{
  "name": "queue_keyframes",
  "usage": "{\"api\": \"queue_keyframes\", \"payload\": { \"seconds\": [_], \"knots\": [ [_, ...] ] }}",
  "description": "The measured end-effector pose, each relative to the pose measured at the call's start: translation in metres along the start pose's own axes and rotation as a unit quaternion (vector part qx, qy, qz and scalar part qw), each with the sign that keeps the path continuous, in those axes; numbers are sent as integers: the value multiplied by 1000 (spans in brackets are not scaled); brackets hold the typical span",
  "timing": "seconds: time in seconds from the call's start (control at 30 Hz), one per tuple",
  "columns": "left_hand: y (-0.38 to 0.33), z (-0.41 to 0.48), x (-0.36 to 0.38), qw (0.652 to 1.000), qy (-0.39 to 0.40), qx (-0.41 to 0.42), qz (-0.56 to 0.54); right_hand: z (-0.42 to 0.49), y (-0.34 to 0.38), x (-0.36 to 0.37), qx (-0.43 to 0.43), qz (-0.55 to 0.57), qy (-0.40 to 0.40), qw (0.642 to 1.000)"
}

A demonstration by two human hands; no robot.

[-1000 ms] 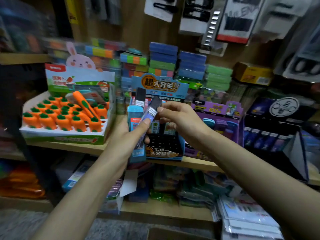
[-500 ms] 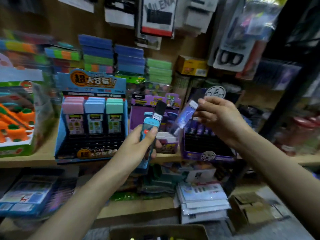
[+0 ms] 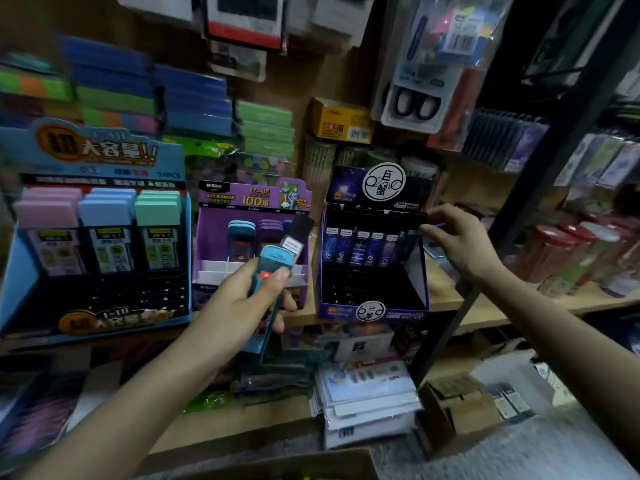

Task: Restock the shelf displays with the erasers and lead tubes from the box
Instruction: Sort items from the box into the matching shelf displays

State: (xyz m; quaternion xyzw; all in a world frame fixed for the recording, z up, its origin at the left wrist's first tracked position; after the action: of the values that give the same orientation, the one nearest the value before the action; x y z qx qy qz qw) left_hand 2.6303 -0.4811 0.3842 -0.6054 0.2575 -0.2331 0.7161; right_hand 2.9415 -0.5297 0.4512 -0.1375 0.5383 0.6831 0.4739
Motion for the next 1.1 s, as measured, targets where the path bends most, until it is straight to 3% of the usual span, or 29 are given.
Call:
{"api": "queue_keyframes", "payload": {
  "seconds": [0.23, 0.4, 0.53, 0.67, 0.73, 0.8, 0.87, 0.93, 1.0, 1.1],
  "knots": [
    [4, 4, 0, 1000, -2, -2, 0, 4, -3, 8, -23, -9, 28, 999],
    [4, 5, 5, 1000, 5, 5, -9, 9, -11, 11, 19, -65, 11, 998],
    [5, 6, 11, 1000, 17, 7, -20, 15, -12, 15, 45, -171, 6, 984],
    [6, 5, 15, 999, 26, 6, -24, 15, -13, 19, 77, -190, 27, 978],
    [5, 4, 17, 999, 28, 11, -30, 10, -5, 14, 75, -186, 0, 980],
    [3, 3, 16, 999, 26, 16, -40, -1, 12, 7, 62, -154, -57, 985],
    [3, 3, 17, 998, 27, 17, -56, -14, 34, 15, 34, -79, -53, 995],
    [5, 3, 18, 997, 33, 13, -66, -27, 58, 50, 27, 59, 48, 997],
    [6, 2, 21, 997, 39, 11, -68, -43, 85, 90, 47, 221, 157, 961],
    [6, 1, 26, 996, 53, 15, -74, -59, 115, 122, 47, 352, 208, 911]
  ]
}}
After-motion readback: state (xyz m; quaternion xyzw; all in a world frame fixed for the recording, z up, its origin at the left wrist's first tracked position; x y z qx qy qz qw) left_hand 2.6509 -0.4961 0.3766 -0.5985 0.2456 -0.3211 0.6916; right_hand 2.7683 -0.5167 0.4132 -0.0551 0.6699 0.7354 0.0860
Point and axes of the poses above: each hand's wrist, its own z-axis towards the middle knuckle, its own x-axis out of the palm, y = z × x, the point moved 10 cm from there along z, towards the middle knuckle, and after that the axes turned 8 degrees about y, right-handed, at the moved point
